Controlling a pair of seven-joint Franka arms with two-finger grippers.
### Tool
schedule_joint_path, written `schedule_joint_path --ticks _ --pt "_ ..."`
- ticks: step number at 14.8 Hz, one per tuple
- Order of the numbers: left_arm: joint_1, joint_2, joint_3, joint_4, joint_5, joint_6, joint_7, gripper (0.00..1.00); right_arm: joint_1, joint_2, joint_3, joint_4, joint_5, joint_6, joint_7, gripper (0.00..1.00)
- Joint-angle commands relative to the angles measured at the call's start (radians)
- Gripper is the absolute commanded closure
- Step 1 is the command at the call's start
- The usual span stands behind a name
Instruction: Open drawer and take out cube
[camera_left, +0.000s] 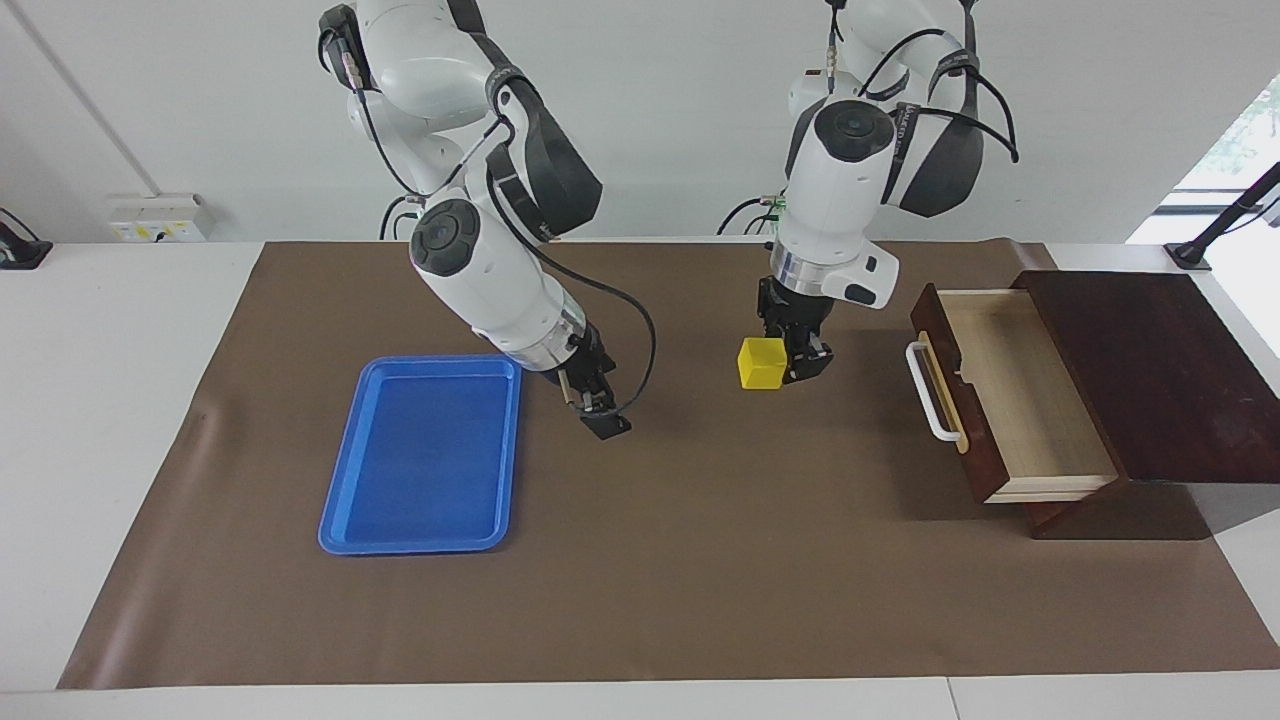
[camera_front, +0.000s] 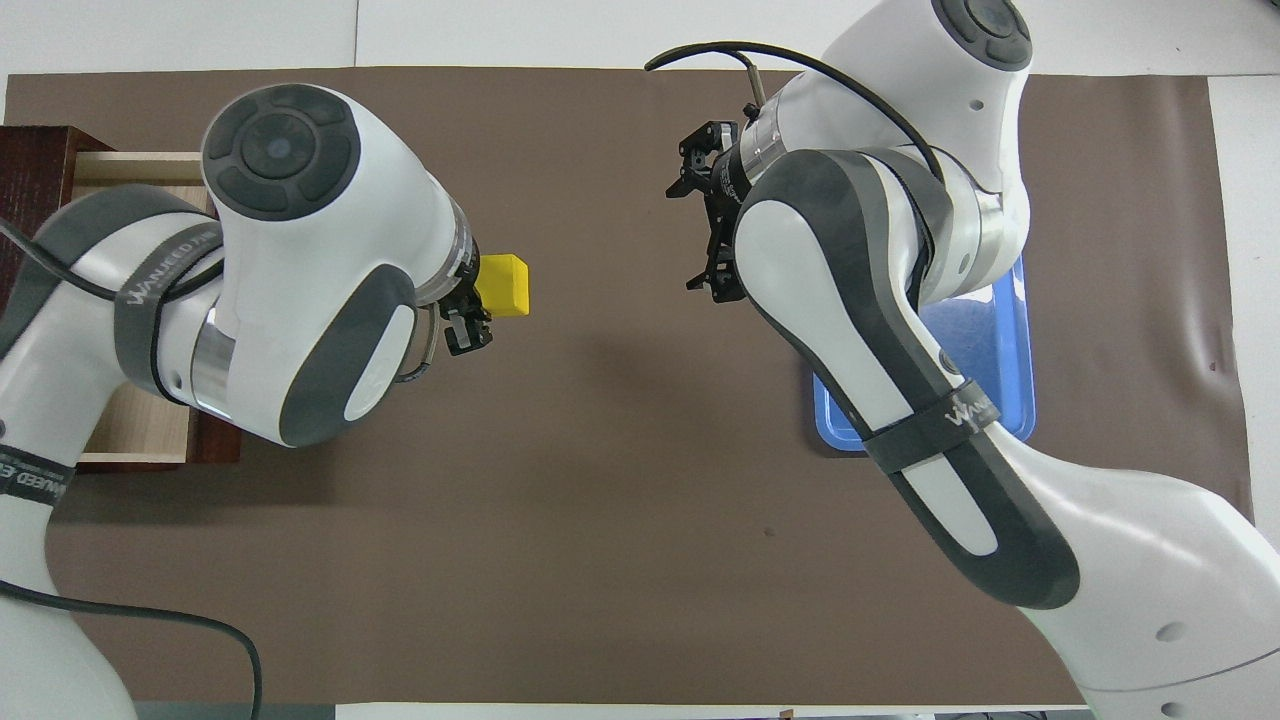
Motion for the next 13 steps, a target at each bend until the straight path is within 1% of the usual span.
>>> schedule_joint_path --ticks 1,3,5,6,11,13 --pt "-0.027 -0.001 0.019 -0.015 -0.014 0.052 -0.052 1.00 0.031 0.015 -0.001 0.041 0.020 -0.003 -0.015 0.00" --pt "-0.026 -0.001 0.019 -0.017 -0.014 0.056 -0.060 1.00 0.049 0.007 -0.001 -0.008 0.023 0.017 -0.006 0.00" --pt "-0.026 0.001 0.019 -0.017 -0.014 0.056 -0.062 1.00 0.037 -0.005 -0.003 -0.040 0.084 0.017 -0.005 0.00" --pt "-0.026 -0.001 0.019 -0.020 -0.014 0.056 -0.060 1.00 0.035 -0.010 -0.003 -0.048 0.095 0.017 -0.005 0.00" --pt "-0.026 -0.001 0.019 -0.023 -0.014 0.053 -0.060 1.00 0.057 -0.010 -0.004 -0.042 0.098 0.021 0.009 0.00" --pt "-0.026 -0.001 0.019 -0.025 -0.012 0.053 -0.060 1.00 0.072 -0.011 -0.004 -0.042 0.098 0.044 0.038 0.00"
